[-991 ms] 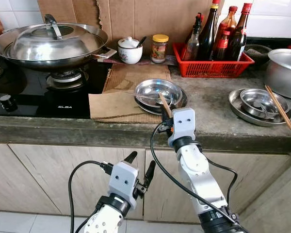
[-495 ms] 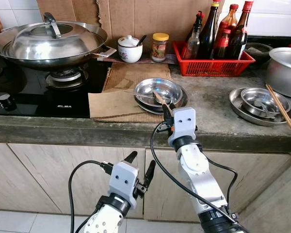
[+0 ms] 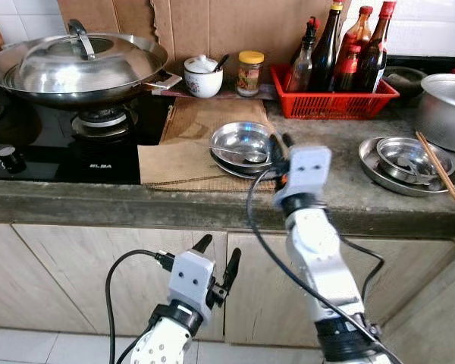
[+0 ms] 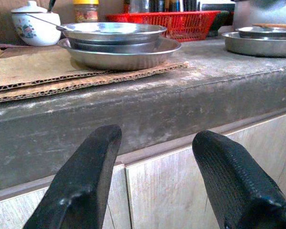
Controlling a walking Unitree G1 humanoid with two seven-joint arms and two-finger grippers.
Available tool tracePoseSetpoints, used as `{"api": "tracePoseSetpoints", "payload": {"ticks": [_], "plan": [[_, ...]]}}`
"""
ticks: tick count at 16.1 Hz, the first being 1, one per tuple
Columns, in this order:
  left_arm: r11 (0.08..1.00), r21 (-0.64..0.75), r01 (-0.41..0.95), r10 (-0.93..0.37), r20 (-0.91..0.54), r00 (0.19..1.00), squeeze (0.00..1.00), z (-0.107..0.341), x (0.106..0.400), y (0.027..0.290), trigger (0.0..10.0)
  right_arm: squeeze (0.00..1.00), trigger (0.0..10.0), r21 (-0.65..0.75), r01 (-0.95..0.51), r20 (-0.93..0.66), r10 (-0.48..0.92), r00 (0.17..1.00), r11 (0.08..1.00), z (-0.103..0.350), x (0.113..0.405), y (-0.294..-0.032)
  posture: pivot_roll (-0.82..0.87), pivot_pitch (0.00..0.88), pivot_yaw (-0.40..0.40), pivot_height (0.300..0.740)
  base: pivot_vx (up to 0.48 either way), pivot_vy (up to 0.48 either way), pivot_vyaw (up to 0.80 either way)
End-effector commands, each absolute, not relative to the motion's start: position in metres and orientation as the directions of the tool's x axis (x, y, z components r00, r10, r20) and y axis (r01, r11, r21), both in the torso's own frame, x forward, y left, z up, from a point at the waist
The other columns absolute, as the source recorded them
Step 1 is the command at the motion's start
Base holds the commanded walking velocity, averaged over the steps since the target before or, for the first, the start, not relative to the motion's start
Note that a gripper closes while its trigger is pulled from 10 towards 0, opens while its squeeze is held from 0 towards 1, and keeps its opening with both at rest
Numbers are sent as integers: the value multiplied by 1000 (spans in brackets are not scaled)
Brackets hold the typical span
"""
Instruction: Kitchen organization
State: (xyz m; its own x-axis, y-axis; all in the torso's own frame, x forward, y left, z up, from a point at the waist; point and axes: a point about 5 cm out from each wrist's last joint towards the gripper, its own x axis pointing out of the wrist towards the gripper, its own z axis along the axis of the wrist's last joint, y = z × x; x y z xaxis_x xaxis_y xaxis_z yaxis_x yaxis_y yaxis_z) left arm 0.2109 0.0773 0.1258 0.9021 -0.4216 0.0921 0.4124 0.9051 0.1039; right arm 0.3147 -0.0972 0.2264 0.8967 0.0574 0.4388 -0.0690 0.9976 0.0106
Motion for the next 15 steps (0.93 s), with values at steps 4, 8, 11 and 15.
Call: {"api": "tracePoseSetpoints", "payload": {"ticks": [4,8,11,15], "plan": [[921,73,382,-387,84,918,0,123,214,83,10000,0,10000,35,51,462,-62,885,998,236,301,-131,191,7,-28,740,0,0,0],[917,79,391,-397,84,914,0,122,215,84,10000,0,10000,38,94,438,-101,893,995,228,288,-141,187,0,-19,740,0,0,0],[912,86,400,-407,82,910,0,120,215,83,10000,0,10000,34,111,426,-115,897,993,223,279,-142,183,0,-10,740,0,0,0],[909,85,407,-414,80,907,0,119,215,84,10000,0,10000,11,132,381,-126,916,991,206,273,-145,181,0,-8,740,0,0,0]]}}
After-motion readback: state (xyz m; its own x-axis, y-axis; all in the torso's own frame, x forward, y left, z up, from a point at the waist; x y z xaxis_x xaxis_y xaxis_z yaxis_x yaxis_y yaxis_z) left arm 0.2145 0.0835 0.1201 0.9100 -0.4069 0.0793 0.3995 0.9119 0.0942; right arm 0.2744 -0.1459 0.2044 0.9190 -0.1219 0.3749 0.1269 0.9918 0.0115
